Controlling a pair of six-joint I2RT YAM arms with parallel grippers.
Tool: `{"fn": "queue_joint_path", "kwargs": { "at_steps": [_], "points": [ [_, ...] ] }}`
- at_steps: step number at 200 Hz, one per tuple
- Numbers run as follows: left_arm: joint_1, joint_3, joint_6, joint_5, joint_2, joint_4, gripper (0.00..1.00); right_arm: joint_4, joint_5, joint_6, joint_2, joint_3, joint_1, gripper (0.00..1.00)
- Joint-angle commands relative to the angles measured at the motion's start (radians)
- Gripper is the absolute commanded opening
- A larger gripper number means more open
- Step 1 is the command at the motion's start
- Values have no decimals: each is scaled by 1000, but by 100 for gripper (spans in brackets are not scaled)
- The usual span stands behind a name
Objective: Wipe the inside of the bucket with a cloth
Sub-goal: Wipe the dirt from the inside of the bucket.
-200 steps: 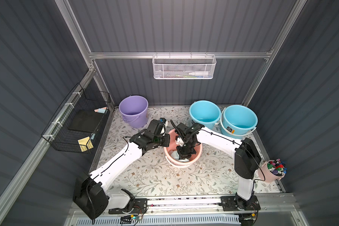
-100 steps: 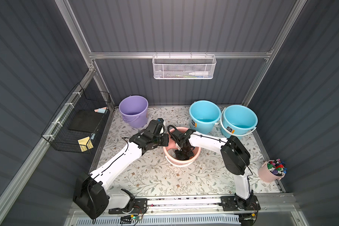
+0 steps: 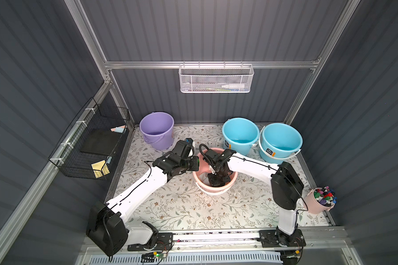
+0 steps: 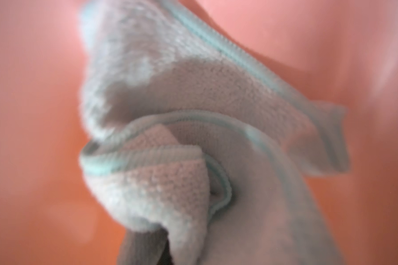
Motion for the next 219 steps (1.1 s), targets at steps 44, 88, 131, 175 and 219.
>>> {"fn": "queue_joint_path", "kwargs": {
  "at_steps": [44, 88, 131, 175, 219],
  "points": [
    [-4, 57, -4, -13, -49, 49, 0, -43, -174, 115, -202, -1, -21, 0],
    [-5, 34, 16, 6, -28, 57, 0, 75, -288, 253, -277, -4, -25, 0],
    [-4, 18, 29, 18, -22, 78, 0, 296, -367, 438, -300, -94, -41, 0],
    [-5, 8, 26, 14, -19, 89, 0, 480, -386, 550, -260, -178, -63, 0],
    [-4, -1, 25, 23, -9, 97, 0, 476, -318, 551, -156, -161, -76, 0]
  ]
}}
